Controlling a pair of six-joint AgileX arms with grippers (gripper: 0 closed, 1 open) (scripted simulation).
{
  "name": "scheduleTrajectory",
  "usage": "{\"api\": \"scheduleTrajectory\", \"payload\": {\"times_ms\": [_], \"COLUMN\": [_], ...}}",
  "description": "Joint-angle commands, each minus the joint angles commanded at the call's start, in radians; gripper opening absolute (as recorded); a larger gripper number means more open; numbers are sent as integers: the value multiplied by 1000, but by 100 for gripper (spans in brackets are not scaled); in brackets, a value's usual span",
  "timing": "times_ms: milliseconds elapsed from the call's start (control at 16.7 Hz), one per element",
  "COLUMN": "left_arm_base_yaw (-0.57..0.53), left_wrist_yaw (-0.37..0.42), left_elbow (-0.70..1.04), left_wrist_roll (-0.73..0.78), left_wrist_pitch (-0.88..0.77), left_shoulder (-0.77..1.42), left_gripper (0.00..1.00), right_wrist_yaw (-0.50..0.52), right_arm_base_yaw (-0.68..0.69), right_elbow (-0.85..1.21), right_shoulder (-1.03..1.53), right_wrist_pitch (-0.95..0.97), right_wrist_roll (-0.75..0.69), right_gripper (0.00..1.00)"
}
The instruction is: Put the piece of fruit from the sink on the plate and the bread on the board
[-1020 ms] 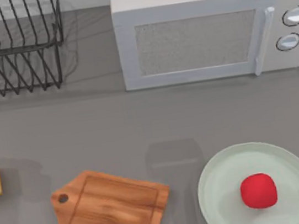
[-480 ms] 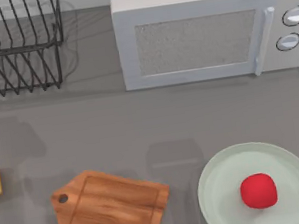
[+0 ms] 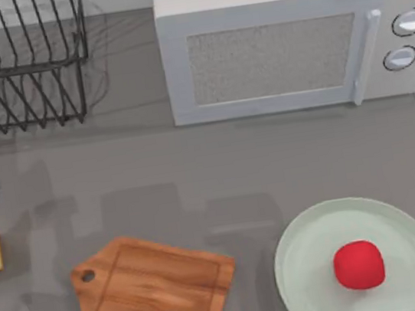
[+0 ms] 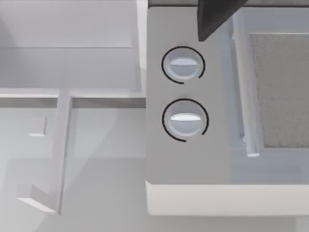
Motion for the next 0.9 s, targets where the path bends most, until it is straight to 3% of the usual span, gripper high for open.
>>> {"api": "scheduleTrajectory", "payload": {"times_ms": [480,900], "left_arm_base_yaw": [-2,3], "left_wrist_yaw": [0,0], "left_elbow": [7,-121], "left_wrist_roll": [19,24], "left_wrist_pitch": [7,247], "left_shoulder": [33,139], "left_gripper": [100,100], "right_wrist_yaw": [0,0], "right_arm_base_yaw": [0,0], "right_elbow": [0,0], "right_shoulder": [0,0], "right_wrist_pitch": [0,0], "right_wrist_roll": [0,0], "right_gripper": [100,100]}}
